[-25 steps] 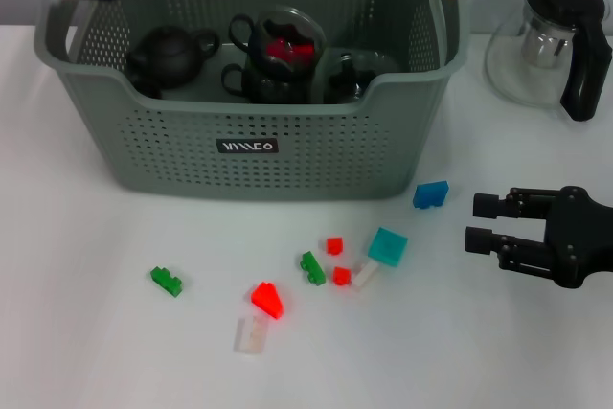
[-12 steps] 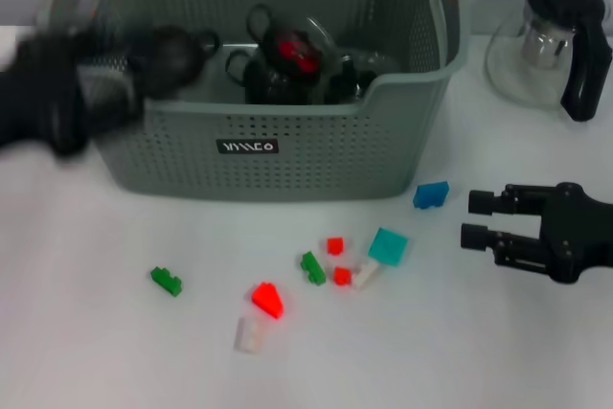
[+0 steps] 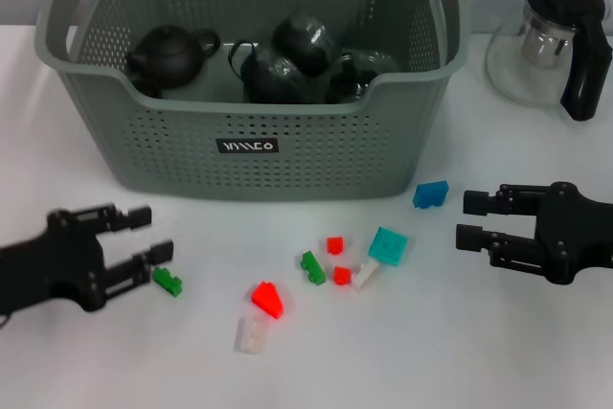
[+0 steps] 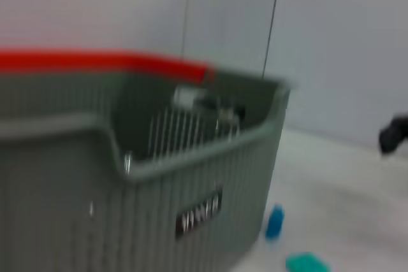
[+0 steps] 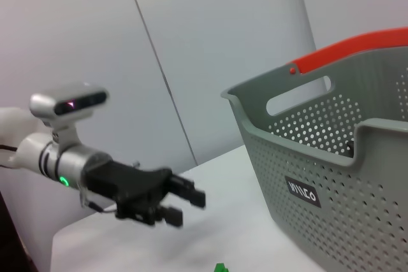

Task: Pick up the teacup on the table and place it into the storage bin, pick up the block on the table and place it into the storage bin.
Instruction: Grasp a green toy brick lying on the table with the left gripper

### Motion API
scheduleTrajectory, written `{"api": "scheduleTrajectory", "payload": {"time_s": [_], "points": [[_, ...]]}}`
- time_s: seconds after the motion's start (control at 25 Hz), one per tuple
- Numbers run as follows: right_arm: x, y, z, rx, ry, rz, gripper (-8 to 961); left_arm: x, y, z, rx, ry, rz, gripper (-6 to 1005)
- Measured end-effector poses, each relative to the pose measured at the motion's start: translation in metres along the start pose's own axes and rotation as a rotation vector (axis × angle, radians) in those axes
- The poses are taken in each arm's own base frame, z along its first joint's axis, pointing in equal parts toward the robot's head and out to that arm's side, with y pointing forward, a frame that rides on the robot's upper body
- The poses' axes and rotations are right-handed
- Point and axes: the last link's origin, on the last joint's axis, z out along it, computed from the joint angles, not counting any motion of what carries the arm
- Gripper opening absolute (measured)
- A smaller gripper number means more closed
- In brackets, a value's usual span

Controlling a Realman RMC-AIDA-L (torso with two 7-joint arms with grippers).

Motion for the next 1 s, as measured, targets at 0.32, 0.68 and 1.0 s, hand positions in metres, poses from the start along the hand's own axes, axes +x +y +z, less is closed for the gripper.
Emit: {"api": "scheduleTrajectory", "payload": {"time_s": [0.32, 0.68, 1.0], "points": [[0.004, 0.000, 0.000, 0.003, 0.000, 0.017, 534, -0.023, -0.004, 0.016, 0.035, -0.089, 0.060, 507], [0.003, 0.000, 0.000, 0.004, 0.001, 0.017, 534, -0.039, -0.007, 0.020, 0.065, -0.175, 0.061, 506], [0.003, -0.001, -0.001, 0.007, 0.001, 0.015, 534, -0.048, -0.005, 0.021, 0.078, -0.198, 0.042, 507]]}}
